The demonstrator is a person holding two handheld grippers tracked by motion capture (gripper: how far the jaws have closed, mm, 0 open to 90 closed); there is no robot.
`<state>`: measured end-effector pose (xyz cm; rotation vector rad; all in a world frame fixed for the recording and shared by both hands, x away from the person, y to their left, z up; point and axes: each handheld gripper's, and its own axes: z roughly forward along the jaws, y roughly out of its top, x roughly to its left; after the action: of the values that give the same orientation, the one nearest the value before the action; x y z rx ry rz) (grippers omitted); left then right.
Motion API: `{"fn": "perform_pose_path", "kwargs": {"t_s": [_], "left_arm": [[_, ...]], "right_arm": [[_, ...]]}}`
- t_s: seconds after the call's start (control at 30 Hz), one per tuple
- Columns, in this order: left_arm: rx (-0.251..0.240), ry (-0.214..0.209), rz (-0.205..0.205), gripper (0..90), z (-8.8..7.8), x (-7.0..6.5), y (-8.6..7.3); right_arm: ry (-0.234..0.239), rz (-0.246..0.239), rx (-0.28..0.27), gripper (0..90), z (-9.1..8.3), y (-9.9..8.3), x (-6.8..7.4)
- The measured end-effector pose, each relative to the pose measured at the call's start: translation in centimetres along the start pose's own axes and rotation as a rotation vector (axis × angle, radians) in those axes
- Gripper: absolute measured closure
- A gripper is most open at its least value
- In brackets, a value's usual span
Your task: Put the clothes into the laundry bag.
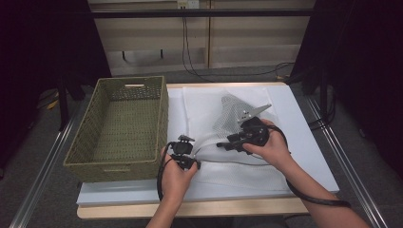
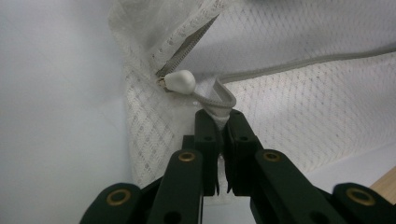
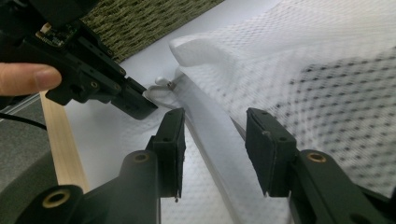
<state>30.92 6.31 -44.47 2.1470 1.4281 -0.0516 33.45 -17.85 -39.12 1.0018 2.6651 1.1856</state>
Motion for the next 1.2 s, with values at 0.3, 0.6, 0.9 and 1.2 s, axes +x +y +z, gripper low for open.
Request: {"fn": "perform_pose_path", "kwargs": {"t_s": [0.3,0.6,0.9,1.2], "left_arm": [[-0.004,-0.026,0.0,86.5,-0.1,0.1,-0.1],[-0.002,-0.029,0.009,87.5,0.0,-0.1,-0.2],[-0.008,-0.032,0.016,86.9,0.1,-0.3,-0.2],[-0.011,-0.039,-0.011,73.8,-0.4,0.2,-0.2]], "right_arm": [[0.069,0.054,0.024,65.6,2.8,0.8,0.4],[0.1,0.081,0.032,65.6,4.9,1.5,1.1],[0.124,0.111,0.047,70.1,6.2,2.0,1.4],[0.145,0.124,0.048,67.6,7.4,2.2,1.7]]}}
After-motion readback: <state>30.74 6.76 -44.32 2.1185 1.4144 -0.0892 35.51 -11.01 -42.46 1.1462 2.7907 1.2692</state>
